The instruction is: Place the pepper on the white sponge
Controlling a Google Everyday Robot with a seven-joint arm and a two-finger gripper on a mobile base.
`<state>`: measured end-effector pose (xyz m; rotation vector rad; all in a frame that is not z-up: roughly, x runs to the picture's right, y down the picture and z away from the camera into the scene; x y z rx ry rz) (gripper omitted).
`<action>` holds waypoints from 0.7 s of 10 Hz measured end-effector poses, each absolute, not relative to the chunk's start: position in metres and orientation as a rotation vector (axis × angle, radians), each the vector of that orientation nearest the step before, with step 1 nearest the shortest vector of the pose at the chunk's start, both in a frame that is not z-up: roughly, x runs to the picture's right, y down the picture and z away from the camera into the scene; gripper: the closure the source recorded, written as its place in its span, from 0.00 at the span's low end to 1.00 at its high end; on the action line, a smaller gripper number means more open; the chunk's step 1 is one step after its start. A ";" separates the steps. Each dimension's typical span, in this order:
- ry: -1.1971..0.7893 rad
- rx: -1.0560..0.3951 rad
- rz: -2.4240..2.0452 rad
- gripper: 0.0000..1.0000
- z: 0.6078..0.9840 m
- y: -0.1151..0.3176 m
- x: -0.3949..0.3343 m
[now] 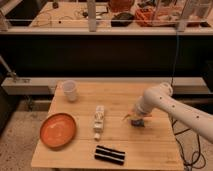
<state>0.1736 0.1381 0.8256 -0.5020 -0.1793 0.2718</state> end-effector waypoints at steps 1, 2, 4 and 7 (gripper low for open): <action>-0.178 -0.503 0.275 0.46 0.826 0.139 0.174; -0.177 -0.504 0.276 0.40 0.826 0.139 0.174; -0.177 -0.506 0.276 0.34 0.827 0.140 0.173; -0.172 -0.508 0.284 0.20 0.828 0.141 0.174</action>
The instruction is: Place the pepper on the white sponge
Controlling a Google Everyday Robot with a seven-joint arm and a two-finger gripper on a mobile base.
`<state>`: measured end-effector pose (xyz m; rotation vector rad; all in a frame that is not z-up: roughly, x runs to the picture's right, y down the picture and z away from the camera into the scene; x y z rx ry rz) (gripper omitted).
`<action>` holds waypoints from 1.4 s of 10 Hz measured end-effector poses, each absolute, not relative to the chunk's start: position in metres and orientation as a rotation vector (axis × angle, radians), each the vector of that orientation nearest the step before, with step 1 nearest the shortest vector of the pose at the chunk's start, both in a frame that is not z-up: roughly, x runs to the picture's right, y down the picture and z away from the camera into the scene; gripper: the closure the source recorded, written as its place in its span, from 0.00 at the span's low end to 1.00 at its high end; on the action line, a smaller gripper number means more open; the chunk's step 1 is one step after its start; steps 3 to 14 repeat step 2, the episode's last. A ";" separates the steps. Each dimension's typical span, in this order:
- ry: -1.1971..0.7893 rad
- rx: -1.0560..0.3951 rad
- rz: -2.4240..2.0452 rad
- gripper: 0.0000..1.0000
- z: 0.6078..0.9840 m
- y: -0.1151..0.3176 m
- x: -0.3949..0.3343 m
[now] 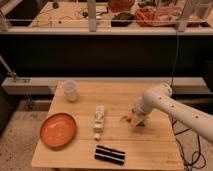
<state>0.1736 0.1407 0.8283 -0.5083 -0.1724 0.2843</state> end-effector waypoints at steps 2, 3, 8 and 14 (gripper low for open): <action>-0.173 -0.503 0.294 0.32 0.834 0.133 0.173; -0.173 -0.503 0.294 0.32 0.834 0.133 0.173; -0.173 -0.503 0.294 0.32 0.834 0.133 0.173; -0.173 -0.503 0.294 0.32 0.834 0.133 0.173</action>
